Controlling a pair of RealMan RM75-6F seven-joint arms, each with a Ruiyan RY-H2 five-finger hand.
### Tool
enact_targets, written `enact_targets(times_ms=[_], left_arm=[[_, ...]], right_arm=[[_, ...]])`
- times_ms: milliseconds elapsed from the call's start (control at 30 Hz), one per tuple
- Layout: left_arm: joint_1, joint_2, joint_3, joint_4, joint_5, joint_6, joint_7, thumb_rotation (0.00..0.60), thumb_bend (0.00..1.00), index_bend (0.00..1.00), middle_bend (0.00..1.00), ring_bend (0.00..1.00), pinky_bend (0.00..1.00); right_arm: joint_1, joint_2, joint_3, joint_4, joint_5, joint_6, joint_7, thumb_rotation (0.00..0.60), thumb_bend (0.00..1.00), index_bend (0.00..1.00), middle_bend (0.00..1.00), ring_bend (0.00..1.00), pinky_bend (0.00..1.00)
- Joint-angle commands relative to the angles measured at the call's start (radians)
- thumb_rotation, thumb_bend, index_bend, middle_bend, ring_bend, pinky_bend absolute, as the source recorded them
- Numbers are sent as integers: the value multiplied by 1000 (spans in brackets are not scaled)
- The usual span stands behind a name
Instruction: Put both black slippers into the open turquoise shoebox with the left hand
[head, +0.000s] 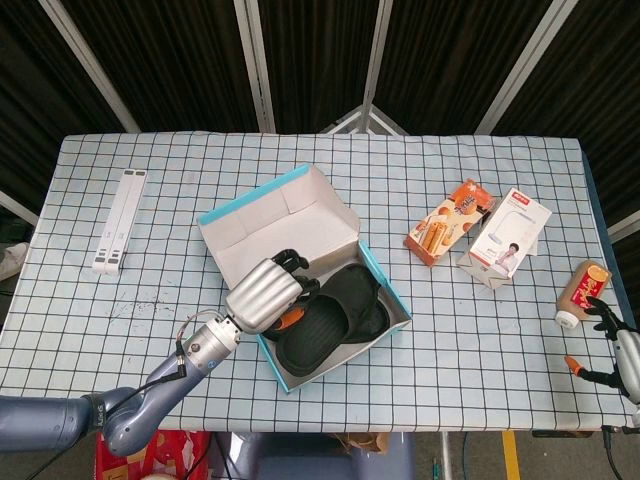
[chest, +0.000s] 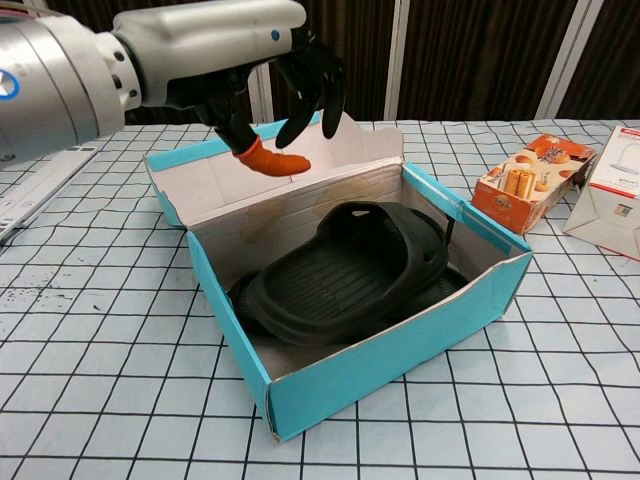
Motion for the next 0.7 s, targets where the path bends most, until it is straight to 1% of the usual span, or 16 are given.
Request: enact_targets(times_ms=[33, 100, 133, 233, 400, 567, 700], left_arm=[[12, -3, 21, 11, 4, -1, -4, 600, 423, 505, 681, 356, 336], [16, -12, 33, 30, 8, -1, 2, 600, 423, 507, 692, 378, 407], [17, -18, 40, 40, 6, -4, 3, 600, 423, 507, 690, 379, 417], [14, -46, 49, 66, 11, -20, -12, 600, 423, 500, 677, 379, 421], [1, -96, 45, 115, 37, -35, -52, 600, 423, 453, 633, 373, 422], [-16, -141, 41, 155, 36, -69, -82, 600, 422, 423, 562, 314, 421], [-32, -179, 40, 188, 45, -87, -88, 600, 421, 422, 551, 311, 421]], right_arm=[[-1, 1, 1, -1, 4, 0, 0, 600, 234, 140, 256, 330, 331], [-1, 2, 1, 0, 6, -2, 2, 600, 234, 147, 256, 331, 337], [-1, 2, 1, 0, 7, -4, 2, 600, 233, 149, 256, 333, 343], [2, 3, -1, 0, 7, -13, 1, 600, 233, 153, 255, 337, 355], [4, 6, -1, -2, 7, -16, 2, 600, 233, 157, 256, 337, 355], [1, 7, -1, -2, 9, -14, 5, 600, 233, 158, 256, 337, 355], [-2, 9, 0, 0, 11, -12, 13, 600, 233, 160, 256, 338, 355]])
